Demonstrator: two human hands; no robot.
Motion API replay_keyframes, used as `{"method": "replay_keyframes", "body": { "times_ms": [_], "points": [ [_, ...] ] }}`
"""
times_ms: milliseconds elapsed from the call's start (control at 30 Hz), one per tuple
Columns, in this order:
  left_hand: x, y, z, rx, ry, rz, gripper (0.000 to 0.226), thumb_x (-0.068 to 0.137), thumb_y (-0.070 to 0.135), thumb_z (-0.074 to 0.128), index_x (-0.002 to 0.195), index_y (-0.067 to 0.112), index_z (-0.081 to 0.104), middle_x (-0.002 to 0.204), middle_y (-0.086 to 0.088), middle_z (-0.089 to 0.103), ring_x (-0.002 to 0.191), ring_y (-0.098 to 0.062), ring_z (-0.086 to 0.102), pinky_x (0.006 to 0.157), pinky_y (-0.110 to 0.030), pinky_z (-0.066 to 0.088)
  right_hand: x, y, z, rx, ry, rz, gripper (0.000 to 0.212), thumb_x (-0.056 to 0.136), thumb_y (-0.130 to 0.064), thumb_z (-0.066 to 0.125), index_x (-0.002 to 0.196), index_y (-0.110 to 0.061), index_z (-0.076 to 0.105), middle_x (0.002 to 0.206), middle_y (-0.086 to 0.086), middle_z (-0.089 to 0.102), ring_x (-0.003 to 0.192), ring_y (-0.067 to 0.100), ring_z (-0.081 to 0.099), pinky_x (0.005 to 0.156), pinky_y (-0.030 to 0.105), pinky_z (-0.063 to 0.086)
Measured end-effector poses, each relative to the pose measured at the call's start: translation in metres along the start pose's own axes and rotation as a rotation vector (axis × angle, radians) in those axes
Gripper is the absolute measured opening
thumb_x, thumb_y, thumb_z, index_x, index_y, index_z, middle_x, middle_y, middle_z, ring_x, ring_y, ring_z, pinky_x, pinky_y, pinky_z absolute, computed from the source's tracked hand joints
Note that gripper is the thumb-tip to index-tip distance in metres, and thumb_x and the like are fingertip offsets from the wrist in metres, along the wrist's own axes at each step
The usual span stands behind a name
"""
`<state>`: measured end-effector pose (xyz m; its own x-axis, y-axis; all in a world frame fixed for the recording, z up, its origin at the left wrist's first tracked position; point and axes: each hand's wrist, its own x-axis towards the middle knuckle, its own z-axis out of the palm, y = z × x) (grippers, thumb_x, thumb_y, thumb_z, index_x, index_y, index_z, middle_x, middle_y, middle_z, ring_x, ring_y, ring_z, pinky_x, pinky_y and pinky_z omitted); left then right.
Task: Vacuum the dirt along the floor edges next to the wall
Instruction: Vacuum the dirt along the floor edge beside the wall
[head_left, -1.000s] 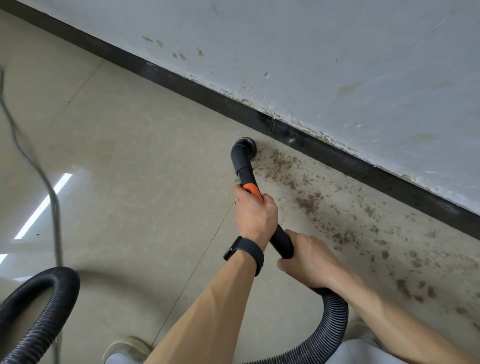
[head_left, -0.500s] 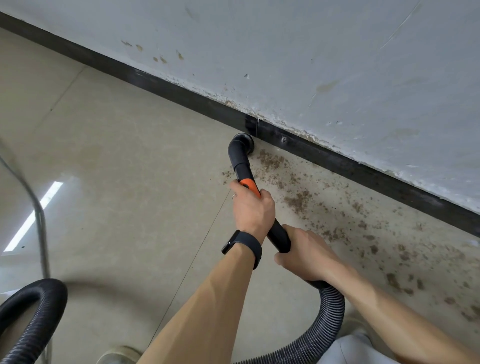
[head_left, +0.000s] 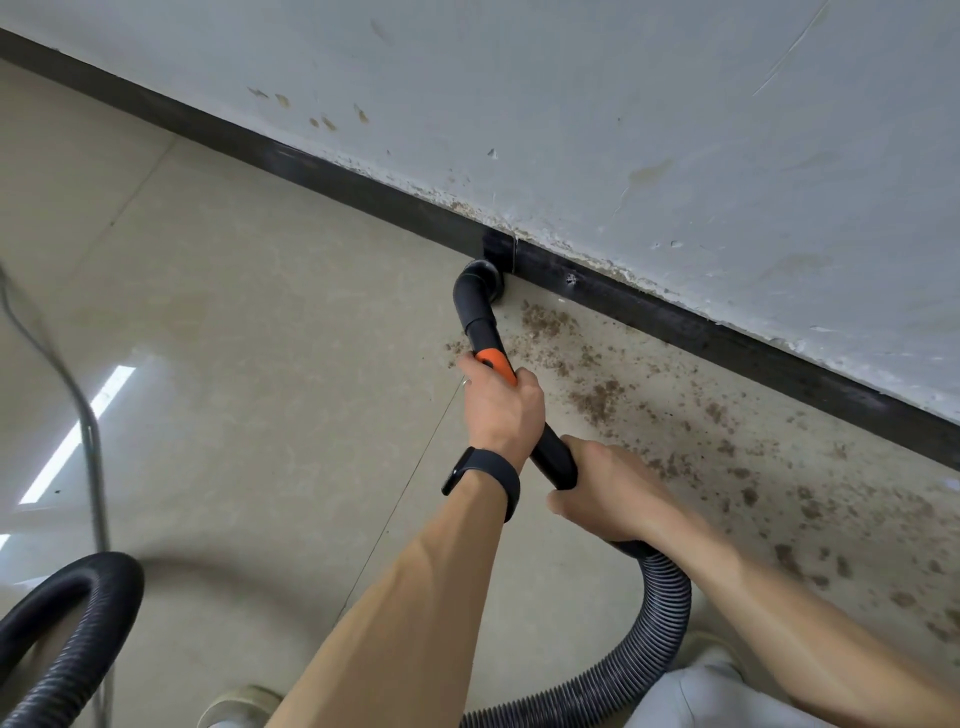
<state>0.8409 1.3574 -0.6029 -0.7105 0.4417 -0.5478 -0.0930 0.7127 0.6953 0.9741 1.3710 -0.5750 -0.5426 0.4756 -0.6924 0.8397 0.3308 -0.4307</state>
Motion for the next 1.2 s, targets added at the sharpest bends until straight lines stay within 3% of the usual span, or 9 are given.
{"method": "replay_keyframes", "body": {
  "times_ms": [200,300,400,500,600,767,900,1200],
  "points": [
    [-0.005,-0.019,-0.04,-0.065,0.068,-0.074,0.015,0.094,0.015,0.049,0.097,0.017,0.034,0.082,-0.01,0.049,0.069,-0.035,0.056,0.067,-0.045,0.057,0.002,-0.026,0.01,-0.105,-0.065,-0.083,0.017,0.082,-0.028,0.063,0.09,-0.025,0.048,0.08,0.0,0.061,0.069,0.02,0.06,0.054,0.033,0.041],
    [-0.028,-0.04,-0.051,-0.084,0.152,-0.035,0.021,0.092,0.011,0.053,0.104,0.011,0.036,0.091,-0.011,0.049,0.073,-0.034,0.059,0.068,-0.048,0.057,-0.01,-0.029,0.025,-0.131,-0.128,-0.128,0.017,0.083,-0.024,0.063,0.091,-0.022,0.048,0.078,0.0,0.058,0.067,0.021,0.058,0.053,0.033,0.038],
    [-0.052,-0.057,-0.054,-0.282,0.177,-0.176,0.035,0.092,0.011,0.053,0.121,0.015,0.034,0.085,-0.01,0.05,0.06,-0.031,0.059,0.059,-0.047,0.059,-0.025,-0.027,0.041,-0.193,-0.17,-0.156,0.016,0.084,-0.019,0.059,0.093,-0.018,0.046,0.076,0.003,0.054,0.068,0.025,0.053,0.051,0.031,0.03],
    [-0.063,-0.064,-0.058,-0.306,0.193,-0.215,0.039,0.093,0.015,0.053,0.126,0.016,0.033,0.086,-0.007,0.055,0.065,-0.037,0.067,0.056,-0.037,0.058,-0.031,-0.029,0.044,-0.233,-0.187,-0.176,0.017,0.084,-0.021,0.058,0.09,-0.021,0.043,0.076,0.005,0.055,0.071,0.026,0.052,0.054,0.035,0.04],
    [-0.063,-0.063,-0.062,-0.312,0.181,-0.215,0.037,0.092,0.015,0.051,0.124,0.015,0.033,0.087,-0.008,0.055,0.06,-0.032,0.066,0.055,-0.035,0.057,-0.034,-0.032,0.038,-0.213,-0.215,-0.15,0.017,0.082,-0.024,0.061,0.089,-0.023,0.046,0.077,0.005,0.059,0.066,0.023,0.056,0.059,0.039,0.049],
    [-0.072,-0.06,-0.058,-0.308,0.163,-0.244,0.035,0.09,0.017,0.052,0.121,0.017,0.034,0.083,-0.007,0.055,0.058,-0.03,0.066,0.064,-0.047,0.061,-0.044,-0.031,0.03,-0.225,-0.245,-0.128,0.019,0.083,-0.023,0.063,0.086,-0.024,0.044,0.076,0.002,0.058,0.063,0.018,0.055,0.055,0.034,0.042],
    [-0.073,-0.057,-0.054,-0.325,0.141,-0.258,0.036,0.091,0.016,0.051,0.122,0.017,0.033,0.083,-0.007,0.054,0.057,-0.027,0.064,0.063,-0.046,0.061,-0.049,-0.029,0.023,-0.23,-0.253,-0.115,0.017,0.084,-0.024,0.064,0.092,-0.021,0.049,0.077,0.002,0.059,0.063,0.017,0.055,0.052,0.032,0.038],
    [-0.064,-0.045,-0.044,-0.189,0.088,-0.219,0.031,0.086,0.02,0.05,0.11,0.021,0.031,0.088,-0.012,0.057,0.074,-0.039,0.069,0.068,-0.053,0.059,-0.051,-0.023,0.019,-0.184,-0.189,-0.065,0.018,0.08,-0.027,0.064,0.087,-0.022,0.049,0.077,0.003,0.06,0.066,0.021,0.058,0.056,0.034,0.04]
  ]
}}
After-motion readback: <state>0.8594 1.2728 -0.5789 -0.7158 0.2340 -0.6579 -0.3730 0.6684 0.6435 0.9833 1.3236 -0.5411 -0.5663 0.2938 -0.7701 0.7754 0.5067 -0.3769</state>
